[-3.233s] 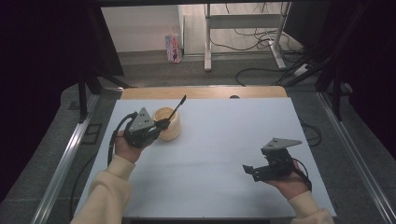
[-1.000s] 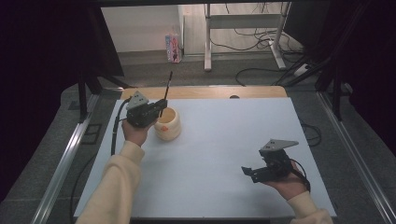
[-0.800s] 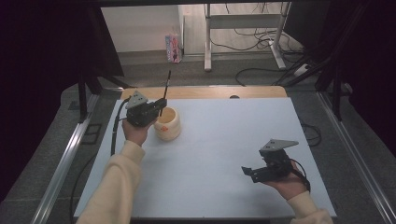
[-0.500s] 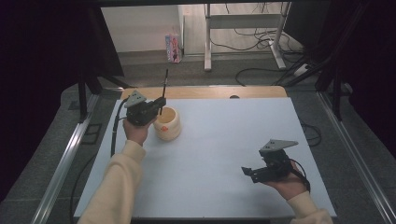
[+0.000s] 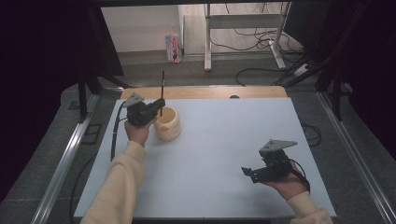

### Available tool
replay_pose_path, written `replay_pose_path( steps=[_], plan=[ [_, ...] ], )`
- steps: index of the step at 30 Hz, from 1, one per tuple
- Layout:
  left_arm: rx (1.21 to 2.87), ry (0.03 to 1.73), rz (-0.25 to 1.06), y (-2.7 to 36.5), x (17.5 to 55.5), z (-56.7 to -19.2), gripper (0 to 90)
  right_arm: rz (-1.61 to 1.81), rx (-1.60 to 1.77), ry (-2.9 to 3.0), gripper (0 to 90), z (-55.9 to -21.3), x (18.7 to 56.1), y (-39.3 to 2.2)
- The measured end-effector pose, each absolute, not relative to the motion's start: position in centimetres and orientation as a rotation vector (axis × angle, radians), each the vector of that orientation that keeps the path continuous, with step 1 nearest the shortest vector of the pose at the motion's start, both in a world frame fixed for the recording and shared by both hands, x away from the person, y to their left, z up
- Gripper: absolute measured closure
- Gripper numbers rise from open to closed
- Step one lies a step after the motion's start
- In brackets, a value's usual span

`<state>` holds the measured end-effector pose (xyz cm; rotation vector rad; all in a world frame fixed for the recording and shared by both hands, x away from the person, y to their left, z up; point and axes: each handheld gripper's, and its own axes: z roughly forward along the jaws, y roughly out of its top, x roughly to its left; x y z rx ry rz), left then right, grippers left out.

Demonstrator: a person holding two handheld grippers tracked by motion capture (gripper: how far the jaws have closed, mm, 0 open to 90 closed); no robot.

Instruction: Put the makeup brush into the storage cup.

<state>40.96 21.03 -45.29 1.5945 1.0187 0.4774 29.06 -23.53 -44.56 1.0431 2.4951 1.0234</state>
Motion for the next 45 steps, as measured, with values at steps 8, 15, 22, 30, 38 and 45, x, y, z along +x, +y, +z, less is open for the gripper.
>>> replay_pose_path(
  steps=[8,15,22,30,38,45],
  plan=[
    [1.582,1.046,0.46,21.1,41.2,-46.1,85.0,1.015,1.037,2.505,7.5,-44.6,29.0,-23.4],
    [1.583,1.067,0.435,21.3,41.3,-47.0,85.0,1.008,1.039,2.509,7.6,-44.8,29.1,-23.4],
    [1.584,1.076,0.422,21.2,41.4,-47.4,84.8,1.005,1.036,2.509,7.7,-44.8,29.1,-23.4],
    [1.582,1.064,0.398,21.1,41.5,-47.6,83.5,1.001,1.034,2.514,7.7,-44.8,29.1,-23.4],
    [1.583,1.09,0.417,21.1,41.4,-47.2,33.7,1.005,1.032,2.513,7.7,-44.7,29.1,-23.4],
    [1.554,1.094,0.402,21.4,41.0,-46.8,26.7,1.007,1.025,2.514,7.7,-44.7,29.1,-23.3]
  ],
)
